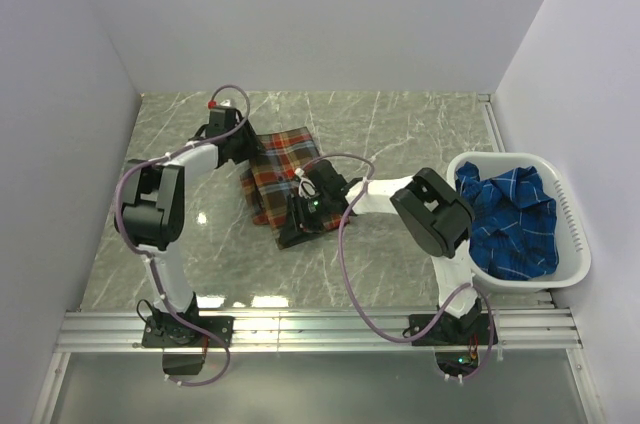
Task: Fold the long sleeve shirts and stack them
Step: Fold the shirt
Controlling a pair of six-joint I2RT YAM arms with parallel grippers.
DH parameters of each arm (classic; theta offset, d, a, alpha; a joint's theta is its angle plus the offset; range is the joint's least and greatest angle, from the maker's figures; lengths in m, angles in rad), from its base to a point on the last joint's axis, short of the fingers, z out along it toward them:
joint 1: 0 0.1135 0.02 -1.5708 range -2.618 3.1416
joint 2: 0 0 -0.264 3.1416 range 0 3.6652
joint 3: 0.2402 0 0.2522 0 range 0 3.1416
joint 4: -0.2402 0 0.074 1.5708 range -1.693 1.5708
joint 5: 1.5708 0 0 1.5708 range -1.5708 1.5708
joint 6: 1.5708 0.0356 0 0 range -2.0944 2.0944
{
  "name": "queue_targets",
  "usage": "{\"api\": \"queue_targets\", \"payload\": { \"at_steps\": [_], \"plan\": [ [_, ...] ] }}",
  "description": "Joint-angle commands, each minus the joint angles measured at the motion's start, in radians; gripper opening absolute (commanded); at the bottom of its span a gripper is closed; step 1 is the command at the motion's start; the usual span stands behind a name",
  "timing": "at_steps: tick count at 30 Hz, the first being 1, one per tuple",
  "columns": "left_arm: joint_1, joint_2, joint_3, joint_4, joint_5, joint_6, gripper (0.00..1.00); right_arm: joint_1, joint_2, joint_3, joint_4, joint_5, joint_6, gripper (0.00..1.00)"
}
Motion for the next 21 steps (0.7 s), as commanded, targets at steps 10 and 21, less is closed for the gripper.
{"api": "queue_targets", "payload": {
  "at_steps": [10, 21],
  "plan": [
    [0.033, -0.045, 0.004, 0.343, 0.18, 0.213, 0.42, 0.007, 0.048, 0.007, 0.083, -0.055, 0.047, 0.44],
    [0.144, 0.124, 0.024, 0.425, 0.283, 0.119, 0.52, 0.012, 0.026, 0.061, 0.039, -0.037, 0.001, 0.45]
  ]
}}
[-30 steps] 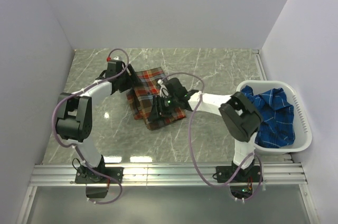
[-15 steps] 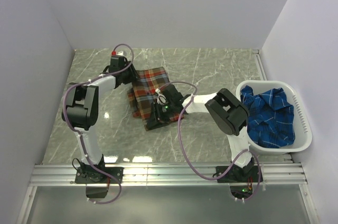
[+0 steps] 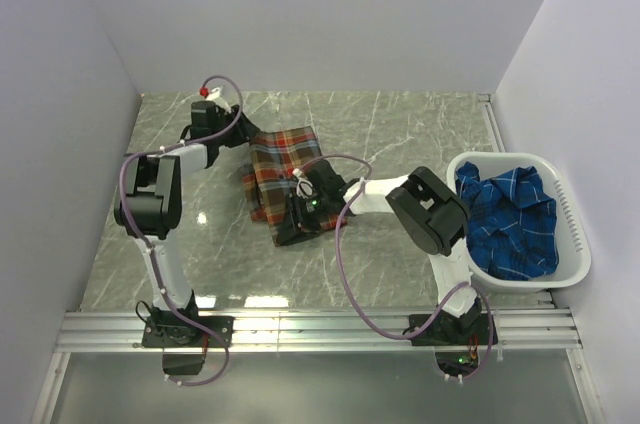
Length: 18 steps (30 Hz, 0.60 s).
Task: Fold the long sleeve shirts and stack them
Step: Fold the shirt
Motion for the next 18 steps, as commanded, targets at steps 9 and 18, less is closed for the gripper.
{"api": "queue_targets", "payload": {
  "at_steps": [9, 18],
  "plan": [
    [0.095, -0.077, 0.116, -0.098, -0.19, -0.045, 0.77, -0.019, -0.225, 0.141, -0.227, 0.162, -0.191, 0.5],
    [-0.092, -0.442, -0.089, -0.279, -0.315, -0.217, 0.82, -0.192, -0.367, -0.019, -0.141, 0.154, -0.157, 0.5]
  ]
}}
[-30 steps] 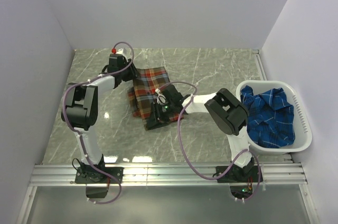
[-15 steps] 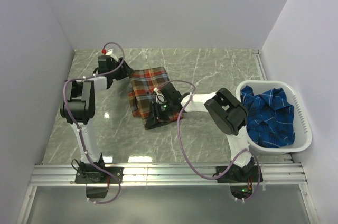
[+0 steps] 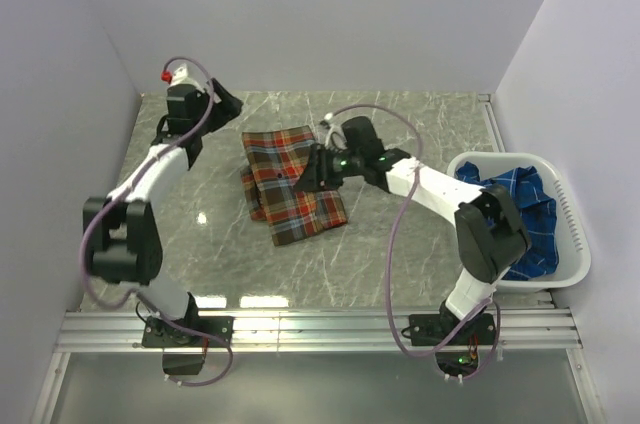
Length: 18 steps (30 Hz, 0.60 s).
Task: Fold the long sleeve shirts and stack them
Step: Fold the shirt
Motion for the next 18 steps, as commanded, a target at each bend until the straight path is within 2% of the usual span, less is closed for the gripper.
{"api": "queue_targets", "payload": {
  "at_steps": [1, 4, 7, 11, 15, 18],
  "plan": [
    [-0.162, -0.124, -0.078, -0.075, -0.039, -0.076, 0.81, -0.066, -0.011, -0.088, 0.047, -0.008, 0.018, 0.5],
    [-0.252, -0.164, -0.158, -0.041, -0.007, -0.121, 0.77, -0.109, 0.001, -0.166, 0.128, -0.045, 0.059, 0.49],
    [-0.286, -0.123, -0.214, -0.011, 0.004, -0.153, 0.72, -0.138, 0.04, -0.226, 0.191, -0.061, 0.084, 0.48],
    [-0.28, -0.07, -0.313, 0.063, -0.045, -0.214, 0.68, -0.163, 0.112, -0.264, 0.213, -0.074, 0.115, 0.46],
    [-0.238, -0.053, -0.447, 0.21, -0.053, -0.279, 0.65, -0.181, 0.166, -0.295, 0.25, -0.097, 0.155, 0.45],
    [-0.204, -0.044, -0.503, 0.232, -0.061, -0.302, 0.65, -0.181, 0.176, -0.298, 0.237, -0.077, 0.149, 0.45]
  ]
}}
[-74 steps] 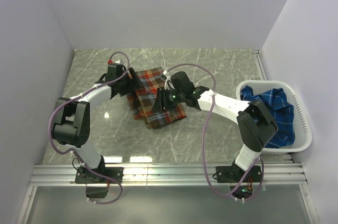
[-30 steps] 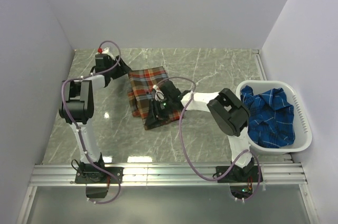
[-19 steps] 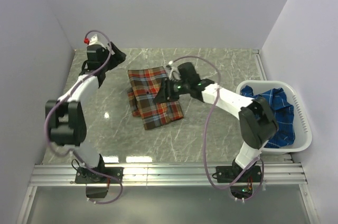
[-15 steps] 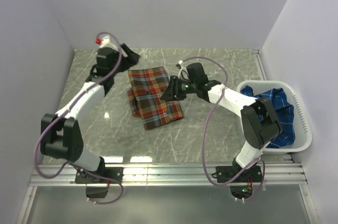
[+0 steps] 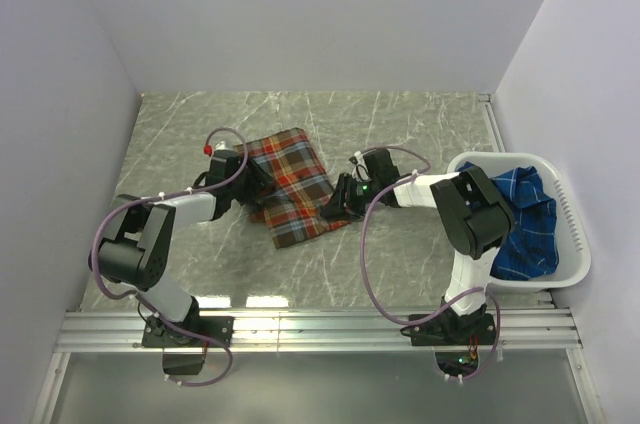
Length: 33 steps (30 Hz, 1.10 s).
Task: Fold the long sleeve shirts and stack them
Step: Fold the shirt
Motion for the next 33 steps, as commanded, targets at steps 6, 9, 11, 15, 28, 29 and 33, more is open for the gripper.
{"api": "queue_targets", "payload": {
  "at_steps": [6, 9, 11, 15, 28, 29, 33],
  "plan": [
    [0.085, -0.048, -0.03, 0.09, -0.001, -0.053, 0.7, -0.006, -0.044, 0.016, -0.006, 0.023, -0.012, 0.44],
    [0.085, -0.108, 0.065, 0.011, -0.017, 0.006, 0.76, -0.004, -0.104, 0.065, -0.048, 0.029, -0.042, 0.44],
    [0.085, -0.12, 0.121, -0.031, -0.029, 0.049, 0.79, -0.004, -0.128, 0.117, -0.053, 0.026, -0.048, 0.44],
    [0.086, -0.048, 0.294, -0.055, -0.023, 0.113, 0.8, 0.0, -0.089, 0.226, -0.013, 0.005, -0.01, 0.44],
    [0.178, 0.462, 0.61, -0.077, 0.052, 0.159, 0.76, -0.003, 0.215, 0.288, 0.165, 0.074, 0.119, 0.44],
    [0.183, 0.483, 0.641, -0.083, 0.058, 0.164, 0.76, -0.006, 0.221, 0.278, 0.154, 0.083, 0.115, 0.44],
    [0.194, 0.541, 0.695, -0.085, 0.083, 0.191, 0.76, -0.011, 0.206, 0.269, 0.093, 0.104, 0.045, 0.44]
  ]
}}
